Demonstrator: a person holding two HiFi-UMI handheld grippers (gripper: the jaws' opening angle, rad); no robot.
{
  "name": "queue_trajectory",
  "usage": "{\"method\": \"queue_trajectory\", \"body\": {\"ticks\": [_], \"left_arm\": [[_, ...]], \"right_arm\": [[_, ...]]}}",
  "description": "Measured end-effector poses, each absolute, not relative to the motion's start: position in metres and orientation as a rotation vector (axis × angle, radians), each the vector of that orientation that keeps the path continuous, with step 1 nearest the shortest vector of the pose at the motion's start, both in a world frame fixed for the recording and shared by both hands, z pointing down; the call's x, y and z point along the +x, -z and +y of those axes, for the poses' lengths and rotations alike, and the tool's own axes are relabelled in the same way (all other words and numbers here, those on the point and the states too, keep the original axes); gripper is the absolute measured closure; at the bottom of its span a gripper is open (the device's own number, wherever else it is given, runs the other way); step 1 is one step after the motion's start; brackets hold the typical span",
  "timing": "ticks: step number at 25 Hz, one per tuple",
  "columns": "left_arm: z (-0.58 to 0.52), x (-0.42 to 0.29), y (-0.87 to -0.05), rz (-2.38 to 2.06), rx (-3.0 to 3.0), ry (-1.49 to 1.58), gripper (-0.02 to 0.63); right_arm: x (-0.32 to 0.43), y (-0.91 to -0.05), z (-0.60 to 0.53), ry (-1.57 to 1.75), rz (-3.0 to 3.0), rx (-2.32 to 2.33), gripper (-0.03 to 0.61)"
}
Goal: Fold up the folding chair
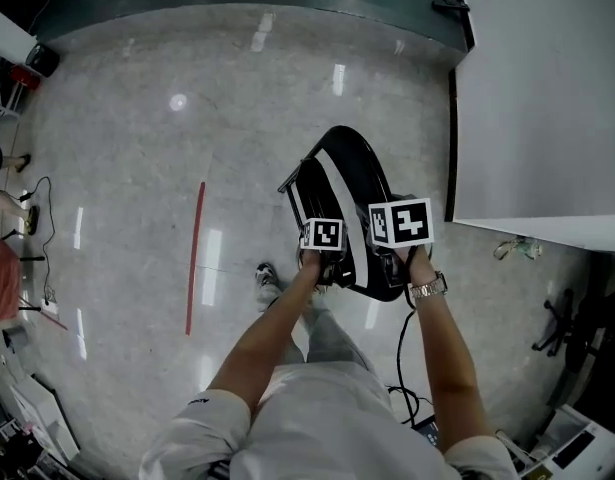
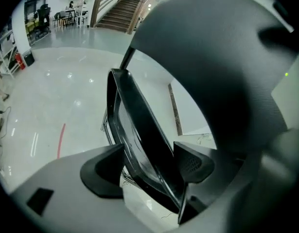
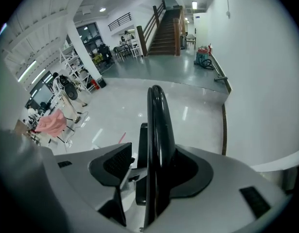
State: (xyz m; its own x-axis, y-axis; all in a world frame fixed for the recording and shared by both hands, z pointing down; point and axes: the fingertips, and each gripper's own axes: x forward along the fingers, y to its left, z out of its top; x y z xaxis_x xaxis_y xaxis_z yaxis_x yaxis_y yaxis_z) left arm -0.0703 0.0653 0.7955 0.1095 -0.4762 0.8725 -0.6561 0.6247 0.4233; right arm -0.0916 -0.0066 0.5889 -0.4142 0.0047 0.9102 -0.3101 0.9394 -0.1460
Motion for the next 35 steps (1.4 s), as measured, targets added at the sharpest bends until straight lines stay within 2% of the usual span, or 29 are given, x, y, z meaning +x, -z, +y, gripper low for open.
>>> {"method": "queue_trajectory", "body": {"ticks": [3,9,13,15,18,24,35], "left_arm": [[0.088,-0.084,-0.768,-1.546,1.071,-0.192,0.311],[0.103,-0.123,-0.679,-1.618,1.442,-0.245,0.316],[0.104,-0.159,-0.62,-1.633,1.707,-0.414,0.41],[0.104,-0.174,-0.598,-1.638,1.784,-0.49,0.494],[0.098,-0.177,-0.571,-1.612,1.898,-0.524,0.578],[0.094,-0.17,-0.529,-1.44,2.171,-0.481,0.597],[0.02,-0.119,-0.515,-0.96,2.538,-1.133,0.594]], "right_arm": [[-0.09,-0.592,-0.011,-0.337,-1.967,0.232,0.331],[-0.09,-0.585,0.0,-0.537,-1.981,0.112,0.331],[-0.093,-0.579,0.001,-0.645,-2.013,0.065,0.331],[-0.095,-0.574,0.005,-0.737,-2.032,0.023,0.331],[-0.089,-0.569,0.01,-0.846,-2.06,-0.024,0.331],[-0.079,-0.563,0.022,-0.825,-2.095,0.008,0.331],[-0.05,-0.564,0.007,-0.941,-2.134,-0.011,0.331]]}}
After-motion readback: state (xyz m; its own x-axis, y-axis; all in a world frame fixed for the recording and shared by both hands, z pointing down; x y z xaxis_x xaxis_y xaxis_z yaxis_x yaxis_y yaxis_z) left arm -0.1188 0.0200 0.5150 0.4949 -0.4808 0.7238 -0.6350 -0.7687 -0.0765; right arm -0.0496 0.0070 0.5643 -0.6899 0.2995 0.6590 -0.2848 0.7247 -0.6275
